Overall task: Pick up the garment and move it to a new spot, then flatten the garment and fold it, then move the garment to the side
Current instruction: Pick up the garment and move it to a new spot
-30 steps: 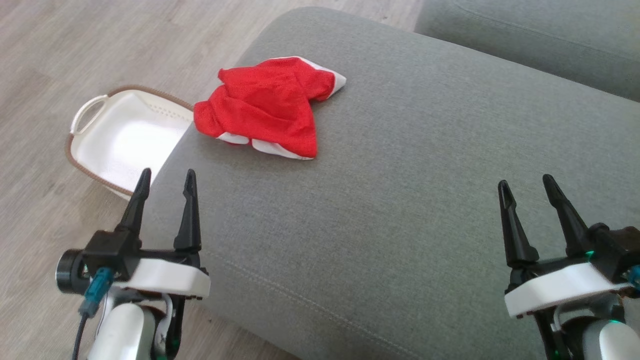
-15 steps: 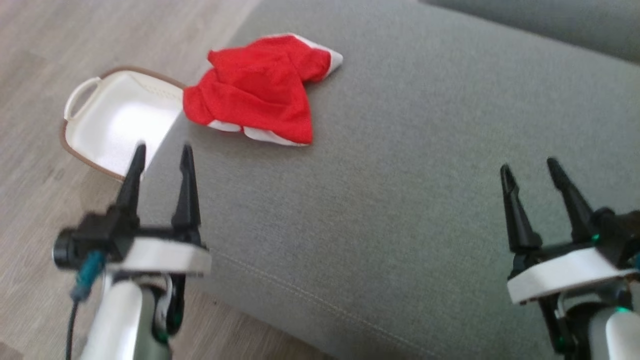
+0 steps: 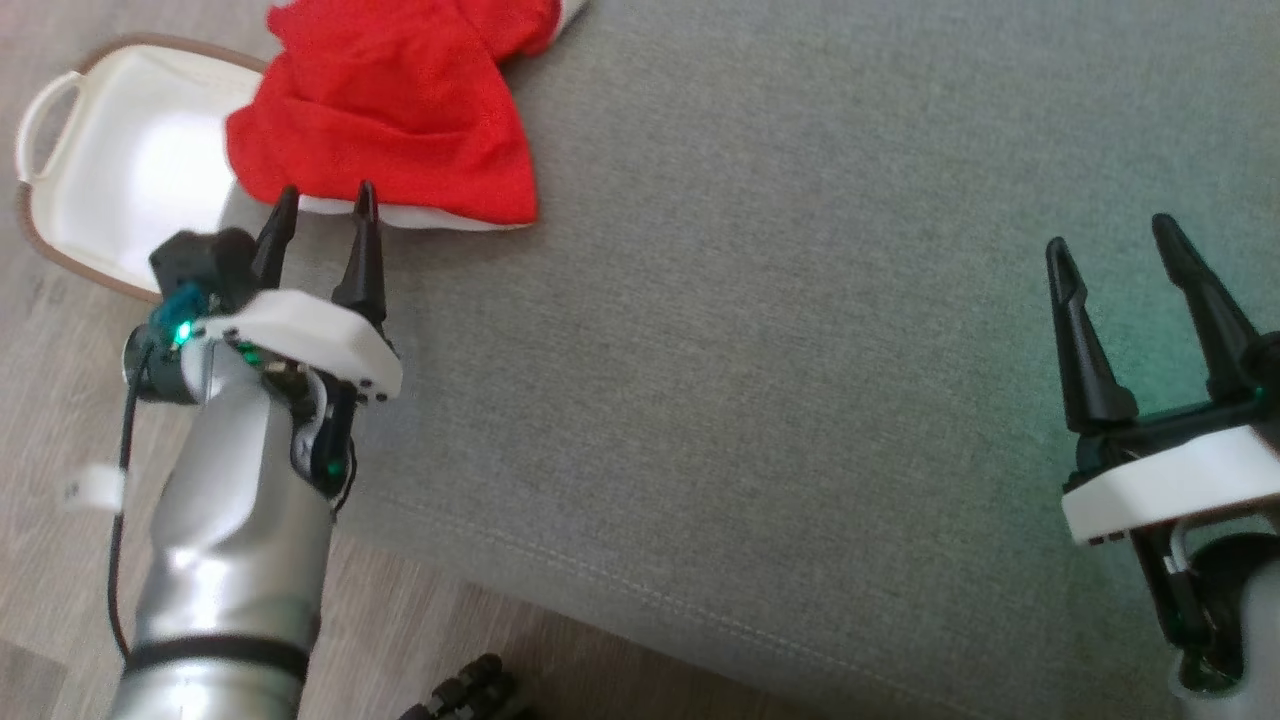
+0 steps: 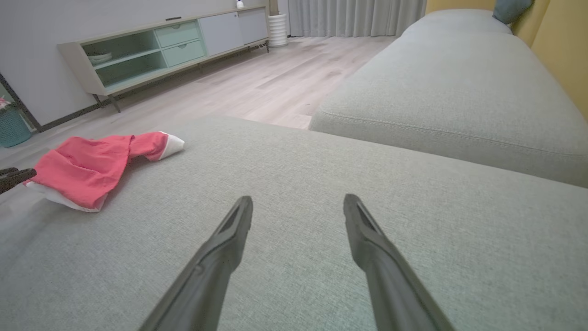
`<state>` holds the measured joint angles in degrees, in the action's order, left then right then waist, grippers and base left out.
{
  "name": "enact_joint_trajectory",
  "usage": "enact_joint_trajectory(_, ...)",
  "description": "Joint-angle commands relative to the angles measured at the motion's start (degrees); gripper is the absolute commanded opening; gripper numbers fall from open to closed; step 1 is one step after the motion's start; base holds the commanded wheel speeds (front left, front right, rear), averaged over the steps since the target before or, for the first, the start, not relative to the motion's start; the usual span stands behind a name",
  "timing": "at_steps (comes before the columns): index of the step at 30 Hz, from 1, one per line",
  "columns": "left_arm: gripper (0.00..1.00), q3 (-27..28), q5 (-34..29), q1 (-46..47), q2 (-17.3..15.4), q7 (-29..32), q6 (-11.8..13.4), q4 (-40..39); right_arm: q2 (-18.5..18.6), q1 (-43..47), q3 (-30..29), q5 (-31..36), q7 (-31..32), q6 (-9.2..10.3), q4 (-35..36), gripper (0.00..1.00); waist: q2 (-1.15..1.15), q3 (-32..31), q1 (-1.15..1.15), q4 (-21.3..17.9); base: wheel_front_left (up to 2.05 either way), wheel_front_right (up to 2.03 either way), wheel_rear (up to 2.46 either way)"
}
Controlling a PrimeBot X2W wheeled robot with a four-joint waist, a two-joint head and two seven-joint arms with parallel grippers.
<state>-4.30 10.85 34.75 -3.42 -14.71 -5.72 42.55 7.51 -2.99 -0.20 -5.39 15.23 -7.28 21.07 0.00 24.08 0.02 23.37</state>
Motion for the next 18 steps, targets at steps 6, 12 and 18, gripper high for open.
enact_joint_trajectory(6, 1.00, 1.60, 1.61, 9.04, -4.03, -0.29, -1.14, 12.31, 0.65, -2.13, 2.05, -0.08, 0.37, -0.21, 2.52, 1.00, 0.00, 2.14, -0.02, -1.68, 0.00, 0.00, 0.00)
enact_joint_trajectory(12, 1.00, 1.00, 3.64, 15.05, -5.25, 2.31, -1.62, 23.57, 0.27, -2.63, 2.22, -0.65, 0.29, -0.21, 1.80, 1.00, 0.00, 2.85, -0.02, -2.90, 0.00, 0.00, 0.00)
enact_joint_trajectory(18, 0.00, -0.89, 4.37, 17.64, -6.90, 0.48, -1.74, 25.50, -0.26, -2.80, 1.66, -1.04, -0.58, -0.21, 1.04, 1.00, 0.00, 2.02, -0.02, -3.50, 0.00, 0.00, 0.00)
